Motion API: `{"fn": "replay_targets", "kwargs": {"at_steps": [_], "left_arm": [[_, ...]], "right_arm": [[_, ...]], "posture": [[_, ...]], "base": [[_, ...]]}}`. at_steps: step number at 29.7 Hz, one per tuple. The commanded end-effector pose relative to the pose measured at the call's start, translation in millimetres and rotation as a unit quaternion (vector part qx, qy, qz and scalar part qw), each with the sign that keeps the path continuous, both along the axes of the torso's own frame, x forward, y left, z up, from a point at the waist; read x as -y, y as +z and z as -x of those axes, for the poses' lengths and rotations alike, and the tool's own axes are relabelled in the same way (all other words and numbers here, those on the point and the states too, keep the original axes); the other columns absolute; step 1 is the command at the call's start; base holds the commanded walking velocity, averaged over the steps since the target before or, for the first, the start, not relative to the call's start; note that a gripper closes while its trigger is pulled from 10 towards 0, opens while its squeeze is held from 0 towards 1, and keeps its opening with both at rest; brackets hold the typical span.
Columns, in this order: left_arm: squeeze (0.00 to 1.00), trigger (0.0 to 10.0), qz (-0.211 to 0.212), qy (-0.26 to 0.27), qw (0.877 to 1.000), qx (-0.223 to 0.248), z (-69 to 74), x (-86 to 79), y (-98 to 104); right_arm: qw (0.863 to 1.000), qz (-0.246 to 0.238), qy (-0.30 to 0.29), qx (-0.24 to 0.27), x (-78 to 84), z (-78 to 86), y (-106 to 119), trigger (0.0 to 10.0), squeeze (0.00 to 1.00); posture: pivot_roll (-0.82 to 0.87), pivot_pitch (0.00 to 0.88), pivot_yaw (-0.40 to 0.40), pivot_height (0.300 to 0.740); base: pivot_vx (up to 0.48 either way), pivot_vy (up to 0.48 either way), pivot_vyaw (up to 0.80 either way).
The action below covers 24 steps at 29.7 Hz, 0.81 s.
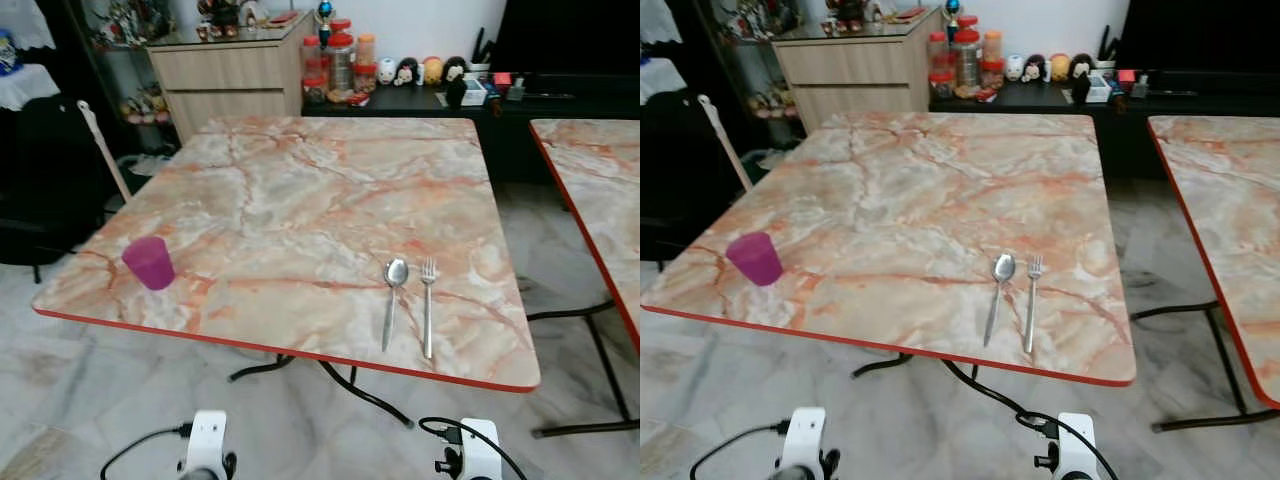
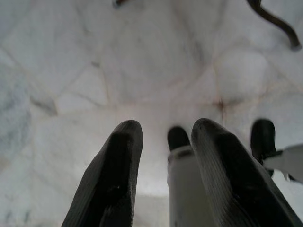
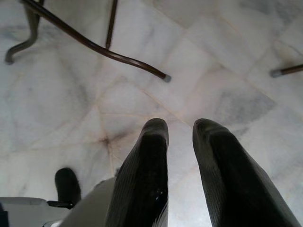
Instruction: Setting the table
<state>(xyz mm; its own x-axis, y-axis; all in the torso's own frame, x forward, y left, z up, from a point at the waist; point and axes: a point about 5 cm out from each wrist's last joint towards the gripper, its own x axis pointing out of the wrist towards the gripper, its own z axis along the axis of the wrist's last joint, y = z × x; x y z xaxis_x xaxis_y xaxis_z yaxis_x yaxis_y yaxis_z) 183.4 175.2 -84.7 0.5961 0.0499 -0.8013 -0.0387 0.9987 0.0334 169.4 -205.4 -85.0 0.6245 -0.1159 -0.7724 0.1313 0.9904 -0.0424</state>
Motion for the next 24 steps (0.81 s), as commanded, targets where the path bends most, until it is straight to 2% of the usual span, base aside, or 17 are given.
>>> {"fn": "replay_targets", "kwargs": {"at_steps": [1, 5, 8, 12, 17, 24], "left_arm": [[0.0, 10.0, -0.003, 0.014, 1.0, -0.003, -1.0, -3.9, 0.5], [0.0, 10.0, -0.006, 0.016, 1.0, -0.006, 0.6, -6.0, -0.1], [0.0, 10.0, -0.009, 0.018, 1.0, 0.0, -4.5, -9.4, 2.8], [0.0, 10.0, -0.014, 0.014, 1.0, 0.003, -7.3, -11.2, 4.4], [0.0, 10.0, -0.016, 0.015, 1.0, 0.006, -9.0, -12.6, 5.4], [0.0, 10.0, -0.016, 0.013, 1.0, 0.007, -10.5, -13.0, 6.2]], "right_arm": [[1.0, -0.005, 0.0, 0.003, -3.4, -3.5, 0.9, 10.0, 0.0], [1.0, -0.007, 0.005, 0.004, -8.2, -11.6, 3.2, 10.0, 0.0], [1.0, -0.007, -0.016, 0.005, -7.7, -15.1, 4.6, 10.0, 0.0], [1.0, -0.016, -0.025, -0.001, -10.7, -15.1, 3.7, 10.0, 0.0], [1.0, -0.014, -0.026, -0.004, -12.2, -13.7, 2.8, 10.0, 0.0], [1.0, -0.004, -0.018, -0.017, -12.1, -10.7, 1.0, 10.0, 0.0]], "posture": [[-0.1, 0.0, 0.038, 0.74], [-0.08, 0.0, 0.054, 0.74], [-0.08, 0.0, 0.062, 0.74], [-0.07, 0.0, 0.066, 0.74], [-0.07, 0.0, 0.07, 0.74], [-0.07, 0.0, 0.077, 0.74]], "base": [[0.0, 0.0, 0.0], [0.0, 0.0, 0.0], [0.0, 0.0, 0.0], [0.0, 0.338, 0.0], [0.0, 0.36, -0.63], [0.0, 0.359, 0.0]]}}
